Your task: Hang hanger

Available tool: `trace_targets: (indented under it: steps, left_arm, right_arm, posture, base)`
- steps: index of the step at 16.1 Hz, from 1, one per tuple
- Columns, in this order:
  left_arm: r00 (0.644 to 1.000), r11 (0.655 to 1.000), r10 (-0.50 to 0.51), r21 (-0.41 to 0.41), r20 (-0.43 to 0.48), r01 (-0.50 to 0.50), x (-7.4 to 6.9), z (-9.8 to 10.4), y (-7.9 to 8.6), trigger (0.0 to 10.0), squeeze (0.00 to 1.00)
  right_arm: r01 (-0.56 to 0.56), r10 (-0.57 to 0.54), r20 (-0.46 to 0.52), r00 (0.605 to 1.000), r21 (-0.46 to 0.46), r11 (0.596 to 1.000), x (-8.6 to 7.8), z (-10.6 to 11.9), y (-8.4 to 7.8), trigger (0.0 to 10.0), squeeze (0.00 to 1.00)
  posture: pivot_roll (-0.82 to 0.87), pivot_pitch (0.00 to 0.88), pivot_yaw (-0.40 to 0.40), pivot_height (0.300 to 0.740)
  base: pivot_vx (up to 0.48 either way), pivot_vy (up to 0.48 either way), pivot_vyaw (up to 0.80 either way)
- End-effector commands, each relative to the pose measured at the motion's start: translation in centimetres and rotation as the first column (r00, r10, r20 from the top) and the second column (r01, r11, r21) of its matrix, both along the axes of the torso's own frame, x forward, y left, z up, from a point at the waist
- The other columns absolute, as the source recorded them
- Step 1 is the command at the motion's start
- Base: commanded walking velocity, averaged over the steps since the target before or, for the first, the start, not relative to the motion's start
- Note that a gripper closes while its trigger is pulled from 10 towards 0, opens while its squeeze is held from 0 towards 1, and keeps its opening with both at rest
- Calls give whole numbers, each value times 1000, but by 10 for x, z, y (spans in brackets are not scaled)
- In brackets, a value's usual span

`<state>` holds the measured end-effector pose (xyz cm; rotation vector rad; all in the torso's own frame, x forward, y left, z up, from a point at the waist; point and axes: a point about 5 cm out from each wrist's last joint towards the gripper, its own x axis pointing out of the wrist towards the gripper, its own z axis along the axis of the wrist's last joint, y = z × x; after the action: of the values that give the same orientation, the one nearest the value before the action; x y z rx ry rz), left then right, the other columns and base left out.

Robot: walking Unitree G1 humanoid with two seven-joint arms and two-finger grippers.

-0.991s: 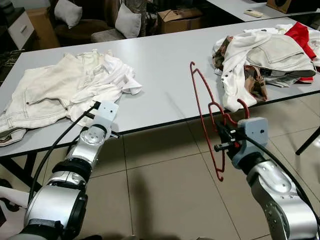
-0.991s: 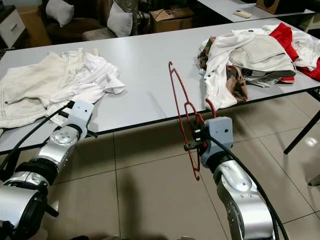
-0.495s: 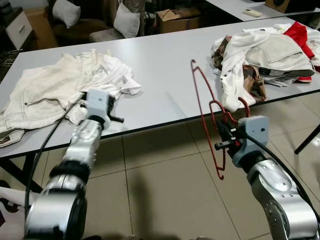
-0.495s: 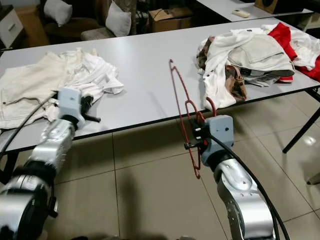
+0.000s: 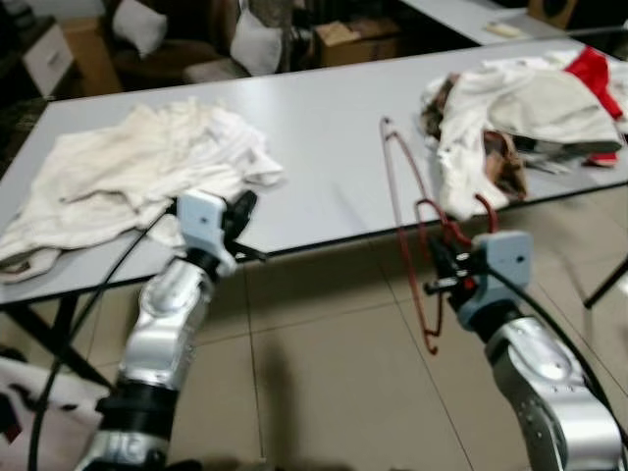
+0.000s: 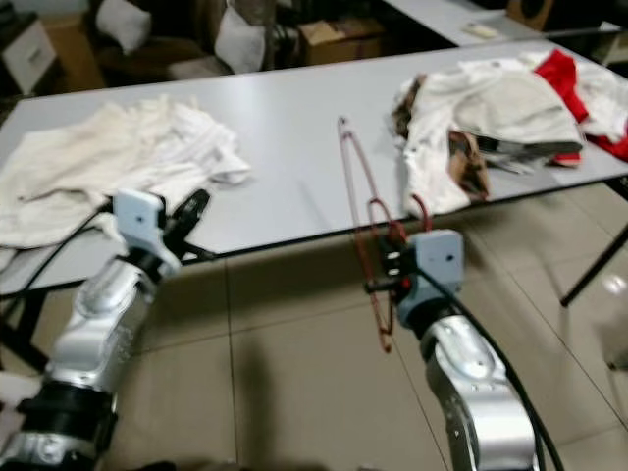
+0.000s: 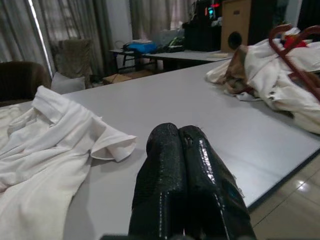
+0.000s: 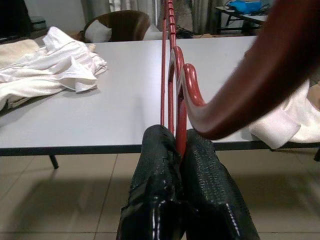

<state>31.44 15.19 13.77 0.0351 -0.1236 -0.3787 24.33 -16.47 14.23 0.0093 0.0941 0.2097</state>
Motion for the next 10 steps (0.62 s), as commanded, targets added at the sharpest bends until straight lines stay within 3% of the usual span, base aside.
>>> trace_targets:
  steps: [1, 4, 7, 10]
  left_arm:
    - [1000, 1000, 13, 22, -11, -13, -1, -1, 3, 10000, 0]
    - [999, 999, 1, 39, -37, 1, -5, 4, -7, 10000, 0]
    - [999, 999, -1, 53, -39, 3, -4, 3, -13, 10000, 0]
    - [997, 997, 24, 74, -69, -19, 0, -2, -14, 10000, 0]
  right_arm:
    - [-4, 3, 22, 1000, 10, 1000, 3, 3, 4, 10000, 0]
    - [125, -125, 15, 992, -53, 991, 5, -4, -8, 10000, 0]
    - [127, -128, 17, 992, 35, 991, 1, -3, -11, 10000, 0]
    - [111, -111, 16, 994, 21, 994, 1, -3, -10, 10000, 0]
  posture:
    - [-156, 0, 65, 740]
    - [-167, 0, 86, 740]
    - [-176, 0, 90, 740]
    - [-185, 0, 92, 740]
  base:
    - [0, 416, 0]
    - [0, 0, 0]
    - [0, 0, 0]
    - [90, 0, 0]
